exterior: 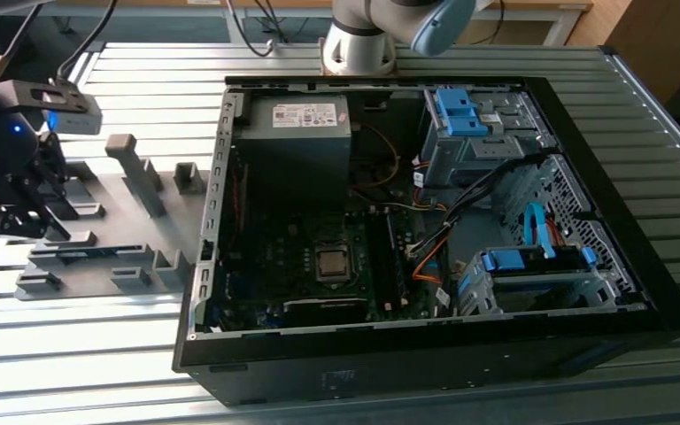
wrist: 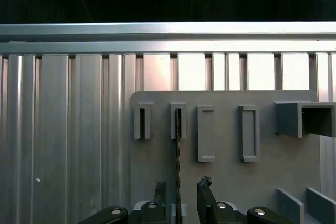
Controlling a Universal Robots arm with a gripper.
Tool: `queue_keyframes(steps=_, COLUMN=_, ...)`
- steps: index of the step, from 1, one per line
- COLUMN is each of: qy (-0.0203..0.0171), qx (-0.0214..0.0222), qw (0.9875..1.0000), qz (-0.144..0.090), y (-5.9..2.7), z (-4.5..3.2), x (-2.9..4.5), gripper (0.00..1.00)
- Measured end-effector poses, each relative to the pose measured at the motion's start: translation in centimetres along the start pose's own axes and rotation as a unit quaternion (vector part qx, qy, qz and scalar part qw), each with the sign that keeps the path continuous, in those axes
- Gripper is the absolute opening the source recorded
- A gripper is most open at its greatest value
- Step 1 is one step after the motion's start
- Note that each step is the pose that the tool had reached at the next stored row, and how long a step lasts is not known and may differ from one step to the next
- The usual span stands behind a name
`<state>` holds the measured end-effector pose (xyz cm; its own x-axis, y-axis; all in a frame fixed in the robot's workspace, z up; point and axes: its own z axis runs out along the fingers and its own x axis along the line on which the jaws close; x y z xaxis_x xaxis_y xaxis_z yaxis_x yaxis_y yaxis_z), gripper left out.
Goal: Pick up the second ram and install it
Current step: 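Pick up the second ram and move it above second insertion slot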
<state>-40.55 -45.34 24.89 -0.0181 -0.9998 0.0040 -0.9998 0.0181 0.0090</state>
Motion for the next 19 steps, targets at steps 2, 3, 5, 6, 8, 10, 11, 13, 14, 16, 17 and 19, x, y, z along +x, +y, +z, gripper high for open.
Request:
queue_keyframes(steps=2, qy=0.0000, qx=-0.0001, qw=1.0000, qz=0.000, y=0.00, z=0.19, x=0.00, gripper=0.37)
queue_keyframes(steps=3, qy=0.0000, qx=0.0000, qw=1.0000, qz=0.000, y=0.00, z=0.28, x=0.00, gripper=0.37)
queue_keyframes(steps=5, qy=0.0000, qx=-0.0001, qw=1.0000, qz=0.000, y=0.00, z=0.40, x=0.00, gripper=0.37)
queue_keyframes(steps=6, qy=0.0001, qx=-0.0002, qw=1.0000, qz=0.000, y=0.00, z=0.41, x=0.00, gripper=0.37)
queue_keyframes(steps=8, qy=0.0000, qx=-0.0001, qw=1.0000, qz=0.000, y=0.00, z=0.49, x=0.00, gripper=0.37)
queue_keyframes(steps=10, qy=0.0000, qx=-0.0001, qw=1.0000, qz=0.000, y=0.00, z=0.49, x=0.00, gripper=0.37)
queue_keyframes(steps=11, qy=0.0000, qx=0.0000, qw=1.0000, qz=0.000, y=0.00, z=0.50, x=0.00, gripper=0.37)
queue_keyframes(steps=13, qy=0.0000, qx=0.0000, qw=1.0000, qz=0.000, y=0.00, z=0.52, x=0.00, gripper=0.37)
queue_keyframes(steps=14, qy=0.0000, qx=0.0000, qw=1.0000, qz=0.000, y=0.00, z=0.54, x=0.00, gripper=0.37)
queue_keyframes(steps=16, qy=0.0000, qx=0.0000, qw=1.0000, qz=0.000, y=0.00, z=0.60, x=0.00, gripper=0.37)
queue_keyframes(steps=17, qy=0.0000, qx=0.0001, qw=1.0000, qz=0.000, y=0.00, z=0.66, x=0.00, gripper=0.37)
queue_keyframes(steps=19, qy=0.0000, qx=0.0000, qw=1.0000, qz=0.000, y=0.01, z=0.81, x=0.00, gripper=0.37)
